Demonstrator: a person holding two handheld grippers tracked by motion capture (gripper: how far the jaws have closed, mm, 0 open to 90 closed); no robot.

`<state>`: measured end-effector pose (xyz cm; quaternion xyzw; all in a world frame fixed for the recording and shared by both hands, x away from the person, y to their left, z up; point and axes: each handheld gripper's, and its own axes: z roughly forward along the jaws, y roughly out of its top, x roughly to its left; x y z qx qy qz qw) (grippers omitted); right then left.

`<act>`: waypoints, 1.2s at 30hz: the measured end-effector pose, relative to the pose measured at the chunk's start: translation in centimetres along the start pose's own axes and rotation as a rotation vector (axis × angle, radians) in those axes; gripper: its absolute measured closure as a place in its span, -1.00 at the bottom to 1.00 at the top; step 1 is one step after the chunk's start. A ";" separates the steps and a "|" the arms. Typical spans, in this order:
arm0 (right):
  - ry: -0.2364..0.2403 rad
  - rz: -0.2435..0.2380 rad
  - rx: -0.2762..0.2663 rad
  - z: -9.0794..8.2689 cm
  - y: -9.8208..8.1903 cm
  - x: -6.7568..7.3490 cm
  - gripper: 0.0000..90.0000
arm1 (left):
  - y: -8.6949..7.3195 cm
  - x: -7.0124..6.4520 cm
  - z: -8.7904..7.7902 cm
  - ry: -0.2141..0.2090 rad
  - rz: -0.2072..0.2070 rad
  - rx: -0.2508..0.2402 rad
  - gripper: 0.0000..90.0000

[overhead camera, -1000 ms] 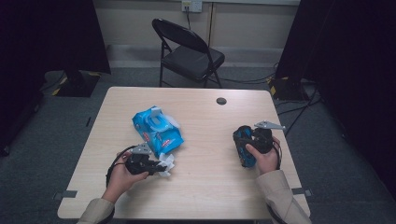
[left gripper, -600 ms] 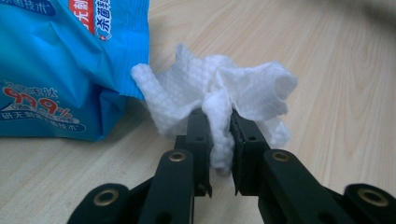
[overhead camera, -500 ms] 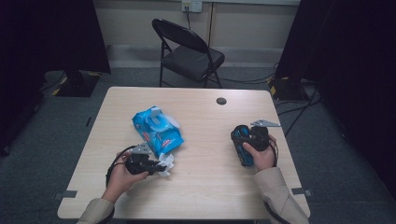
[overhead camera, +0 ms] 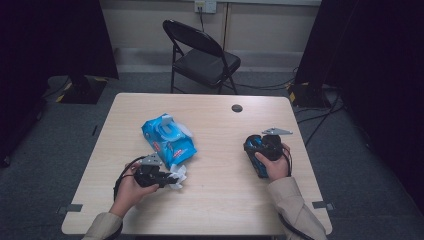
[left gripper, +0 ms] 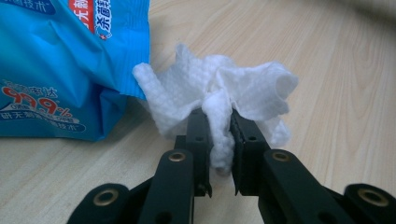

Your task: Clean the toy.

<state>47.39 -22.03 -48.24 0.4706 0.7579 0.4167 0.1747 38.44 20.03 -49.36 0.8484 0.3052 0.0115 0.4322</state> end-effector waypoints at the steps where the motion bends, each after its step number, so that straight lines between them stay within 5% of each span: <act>1: -0.003 -0.003 0.006 0.1 0.0 0.1 -0.44 | 0.0 0.0 0.0 -0.001 -0.002 0.000 0.76; 36: -0.013 -0.040 0.065 1.4 -0.4 0.6 -0.44 | 0.0 -0.1 0.0 -0.003 0.009 0.004 0.76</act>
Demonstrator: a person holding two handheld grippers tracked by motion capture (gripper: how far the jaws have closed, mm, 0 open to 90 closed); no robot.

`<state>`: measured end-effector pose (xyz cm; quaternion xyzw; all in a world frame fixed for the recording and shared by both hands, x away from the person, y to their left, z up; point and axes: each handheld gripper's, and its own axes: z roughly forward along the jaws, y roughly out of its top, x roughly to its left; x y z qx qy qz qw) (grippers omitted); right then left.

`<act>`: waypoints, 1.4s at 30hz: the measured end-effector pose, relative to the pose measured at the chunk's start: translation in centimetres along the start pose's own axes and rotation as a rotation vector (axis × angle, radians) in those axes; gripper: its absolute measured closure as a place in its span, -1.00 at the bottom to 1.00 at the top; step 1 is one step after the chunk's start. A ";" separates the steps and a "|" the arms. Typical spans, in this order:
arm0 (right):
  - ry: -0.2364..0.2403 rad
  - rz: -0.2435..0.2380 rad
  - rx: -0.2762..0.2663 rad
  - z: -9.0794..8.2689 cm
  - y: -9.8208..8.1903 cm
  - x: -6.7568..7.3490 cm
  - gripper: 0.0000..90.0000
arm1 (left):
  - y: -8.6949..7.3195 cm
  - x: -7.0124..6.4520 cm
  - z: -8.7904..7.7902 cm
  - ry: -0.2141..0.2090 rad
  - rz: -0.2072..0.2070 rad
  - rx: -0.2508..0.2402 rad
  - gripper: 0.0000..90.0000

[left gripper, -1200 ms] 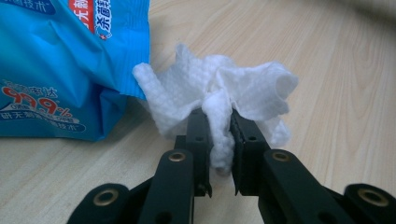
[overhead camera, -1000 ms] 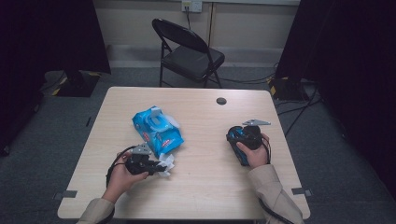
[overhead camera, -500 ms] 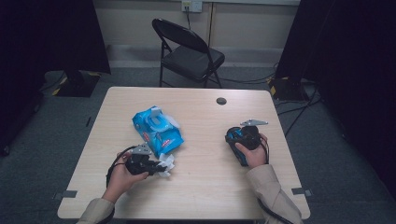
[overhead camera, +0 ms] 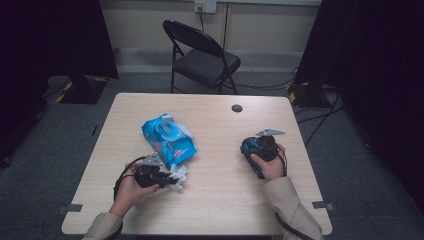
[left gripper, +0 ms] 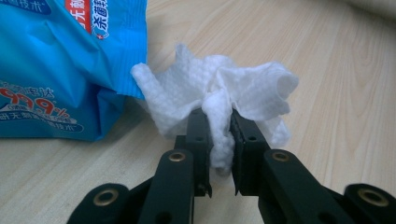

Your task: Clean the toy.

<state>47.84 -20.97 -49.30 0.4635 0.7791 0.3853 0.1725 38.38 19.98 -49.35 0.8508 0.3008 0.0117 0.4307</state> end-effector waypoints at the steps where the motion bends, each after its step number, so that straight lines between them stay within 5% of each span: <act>1: 0.000 0.001 0.002 0.0 0.0 0.0 -0.44 | 0.0 0.0 0.0 0.000 0.000 0.000 0.76; 15: 0.000 -0.028 0.010 0.2 0.2 0.5 -0.49 | 0.0 0.0 -0.1 0.001 -0.003 -0.002 0.76; 18: 0.001 -0.030 -0.033 -0.1 0.4 0.5 -0.44 | 0.0 0.0 -0.1 0.000 -0.001 0.000 0.76; 34: 0.053 -0.020 -0.039 -1.0 0.8 0.7 -0.48 | 0.1 0.1 -0.1 0.012 -0.002 -0.006 0.71; 42: 0.068 -0.028 -0.051 -2.2 1.0 0.9 -0.50 | 0.3 -0.1 -0.2 0.023 0.002 -0.020 0.47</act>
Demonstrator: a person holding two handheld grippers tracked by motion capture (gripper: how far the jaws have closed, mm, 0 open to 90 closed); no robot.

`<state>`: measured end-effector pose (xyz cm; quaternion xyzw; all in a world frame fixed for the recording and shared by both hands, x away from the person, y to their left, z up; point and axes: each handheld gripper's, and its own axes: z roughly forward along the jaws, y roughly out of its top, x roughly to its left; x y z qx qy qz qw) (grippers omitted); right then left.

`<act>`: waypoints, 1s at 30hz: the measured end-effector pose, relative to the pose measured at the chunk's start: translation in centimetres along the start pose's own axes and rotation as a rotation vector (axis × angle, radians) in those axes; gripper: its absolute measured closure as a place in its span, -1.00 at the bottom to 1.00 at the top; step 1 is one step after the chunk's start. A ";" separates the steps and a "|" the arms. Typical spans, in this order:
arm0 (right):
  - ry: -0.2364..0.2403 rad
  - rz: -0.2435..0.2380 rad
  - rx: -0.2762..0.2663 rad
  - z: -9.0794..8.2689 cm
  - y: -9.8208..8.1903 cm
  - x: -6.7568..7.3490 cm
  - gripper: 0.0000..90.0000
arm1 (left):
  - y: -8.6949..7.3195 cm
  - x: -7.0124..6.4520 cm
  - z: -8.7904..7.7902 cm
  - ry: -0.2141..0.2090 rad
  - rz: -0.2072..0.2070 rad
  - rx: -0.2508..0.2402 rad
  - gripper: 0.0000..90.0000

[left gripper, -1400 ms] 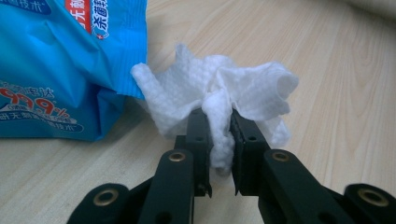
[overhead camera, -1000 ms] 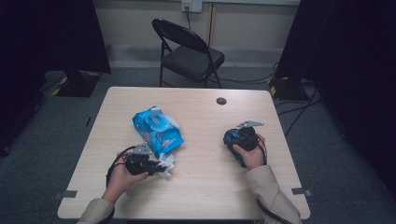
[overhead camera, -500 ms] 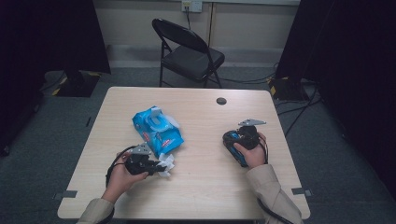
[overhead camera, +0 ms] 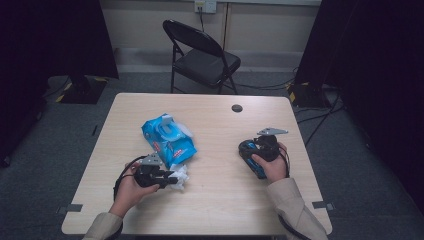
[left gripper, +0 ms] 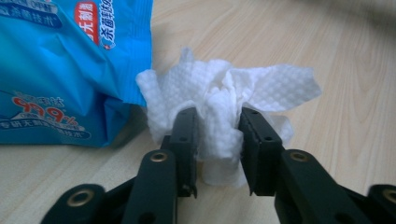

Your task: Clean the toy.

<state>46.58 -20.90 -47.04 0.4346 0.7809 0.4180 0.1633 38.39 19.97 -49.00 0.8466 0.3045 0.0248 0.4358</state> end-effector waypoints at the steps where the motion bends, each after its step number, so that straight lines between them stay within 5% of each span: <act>1: 0.002 -0.002 0.001 -0.1 0.1 0.0 -0.50 | 0.0 0.0 -0.1 0.008 0.000 -0.001 0.44; 5: 0.010 -0.019 0.005 -0.7 0.2 0.3 -0.51 | 0.1 -0.1 -0.3 0.009 0.004 0.001 0.38; 18: 0.034 -0.041 0.010 -2.1 0.1 0.7 -0.57 | 0.6 -0.4 -1.6 0.044 -0.026 -0.048 -0.26; 30: 0.050 -0.053 -0.004 -3.0 0.5 1.3 -0.61 | 0.3 -0.4 -3.1 0.052 -0.030 -0.049 -0.43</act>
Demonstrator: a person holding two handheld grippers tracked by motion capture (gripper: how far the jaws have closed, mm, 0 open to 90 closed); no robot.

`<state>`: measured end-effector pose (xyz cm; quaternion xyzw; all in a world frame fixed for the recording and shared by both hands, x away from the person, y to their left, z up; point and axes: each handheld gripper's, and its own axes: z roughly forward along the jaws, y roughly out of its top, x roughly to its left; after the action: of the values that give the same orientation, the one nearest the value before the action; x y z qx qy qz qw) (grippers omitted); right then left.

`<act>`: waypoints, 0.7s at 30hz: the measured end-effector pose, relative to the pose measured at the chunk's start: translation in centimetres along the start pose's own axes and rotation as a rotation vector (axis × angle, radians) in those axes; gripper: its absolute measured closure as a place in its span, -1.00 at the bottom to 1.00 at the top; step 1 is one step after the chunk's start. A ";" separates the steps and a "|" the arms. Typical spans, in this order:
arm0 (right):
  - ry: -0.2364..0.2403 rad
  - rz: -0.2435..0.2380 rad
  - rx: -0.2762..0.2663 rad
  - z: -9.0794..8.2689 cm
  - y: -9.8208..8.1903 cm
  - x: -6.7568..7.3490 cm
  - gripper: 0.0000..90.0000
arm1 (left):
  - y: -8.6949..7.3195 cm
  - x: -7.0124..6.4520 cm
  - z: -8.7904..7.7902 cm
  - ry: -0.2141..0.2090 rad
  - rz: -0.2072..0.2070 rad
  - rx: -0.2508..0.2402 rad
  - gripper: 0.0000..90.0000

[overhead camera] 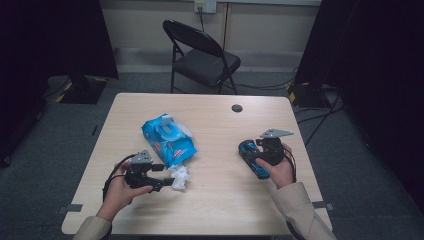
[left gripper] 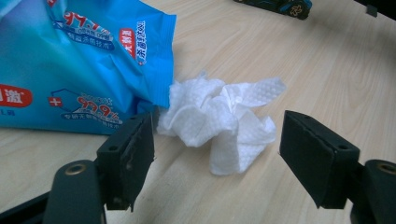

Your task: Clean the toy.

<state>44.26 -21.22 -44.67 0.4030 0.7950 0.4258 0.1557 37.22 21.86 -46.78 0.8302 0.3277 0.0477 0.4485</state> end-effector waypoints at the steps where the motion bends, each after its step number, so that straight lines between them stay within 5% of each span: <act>1: 0.000 0.002 -0.001 -0.1 0.0 0.0 -0.61 | 0.0 0.0 -0.1 0.001 -0.001 -0.004 -0.43; 21: 0.040 0.028 -0.030 -1.8 -1.1 0.3 -0.67 | -0.8 0.2 -2.4 0.026 -0.018 -0.025 -0.53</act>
<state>42.41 -22.32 -44.49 0.4033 0.7858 0.4476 0.1398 36.04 23.97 -46.02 0.8209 0.3405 0.0582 0.4549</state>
